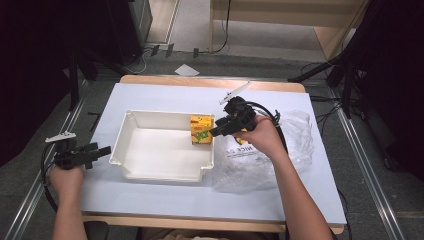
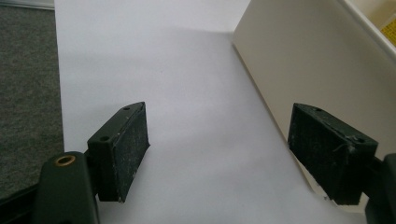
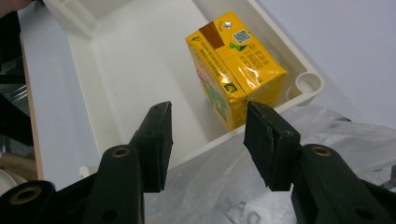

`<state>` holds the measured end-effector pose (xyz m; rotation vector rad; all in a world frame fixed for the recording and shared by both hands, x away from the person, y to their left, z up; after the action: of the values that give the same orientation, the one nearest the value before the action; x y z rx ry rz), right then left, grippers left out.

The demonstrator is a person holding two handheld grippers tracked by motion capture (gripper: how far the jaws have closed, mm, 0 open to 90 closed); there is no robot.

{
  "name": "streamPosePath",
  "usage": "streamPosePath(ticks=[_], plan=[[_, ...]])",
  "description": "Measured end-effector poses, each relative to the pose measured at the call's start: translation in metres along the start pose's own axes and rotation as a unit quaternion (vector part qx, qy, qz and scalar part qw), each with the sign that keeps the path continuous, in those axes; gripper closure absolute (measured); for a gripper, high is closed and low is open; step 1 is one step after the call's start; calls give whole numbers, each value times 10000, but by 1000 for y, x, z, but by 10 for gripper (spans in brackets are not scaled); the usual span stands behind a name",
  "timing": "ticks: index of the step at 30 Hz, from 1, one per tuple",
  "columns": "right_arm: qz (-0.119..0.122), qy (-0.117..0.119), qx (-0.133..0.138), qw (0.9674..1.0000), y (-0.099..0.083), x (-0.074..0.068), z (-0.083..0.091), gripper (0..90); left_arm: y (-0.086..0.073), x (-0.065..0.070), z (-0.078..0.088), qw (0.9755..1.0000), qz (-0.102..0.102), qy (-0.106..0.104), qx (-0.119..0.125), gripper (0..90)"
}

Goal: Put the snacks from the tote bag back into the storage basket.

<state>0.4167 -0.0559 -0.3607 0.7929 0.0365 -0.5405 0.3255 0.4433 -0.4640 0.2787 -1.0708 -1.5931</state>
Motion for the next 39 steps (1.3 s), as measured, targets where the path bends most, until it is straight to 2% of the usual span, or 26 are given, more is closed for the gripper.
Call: streamPosePath(ticks=[12,16,24,27,39], plan=[[-231,-73,194,9995,-8,18,17,450,0,0,-1,10000,5,2,-7,216],[-224,-114,286,9993,-11,25,19,398,0,0,-1,10000,11,5,-2,216],[-283,-248,370,9986,-16,33,23,366,0,0,-1,10000,11,0,-5,216],[-282,-241,534,9979,-19,39,29,341,0,0,-1,10000,9,-8,-12,216],[-353,-551,494,9966,-35,60,35,298,0,0,-1,10000,10,-3,-12,216]])
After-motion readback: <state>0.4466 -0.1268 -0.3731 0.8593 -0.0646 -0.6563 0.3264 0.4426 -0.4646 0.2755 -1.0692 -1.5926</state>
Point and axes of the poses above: each handheld gripper's, and its own axes: z roughly backward along the jaws, y roughly out of its top, x roughly to its right, the point moved 1 cm from there along -z, roughly forward along the jaws, and after that the axes turned 3 degrees about x, right-handed, at the moved point
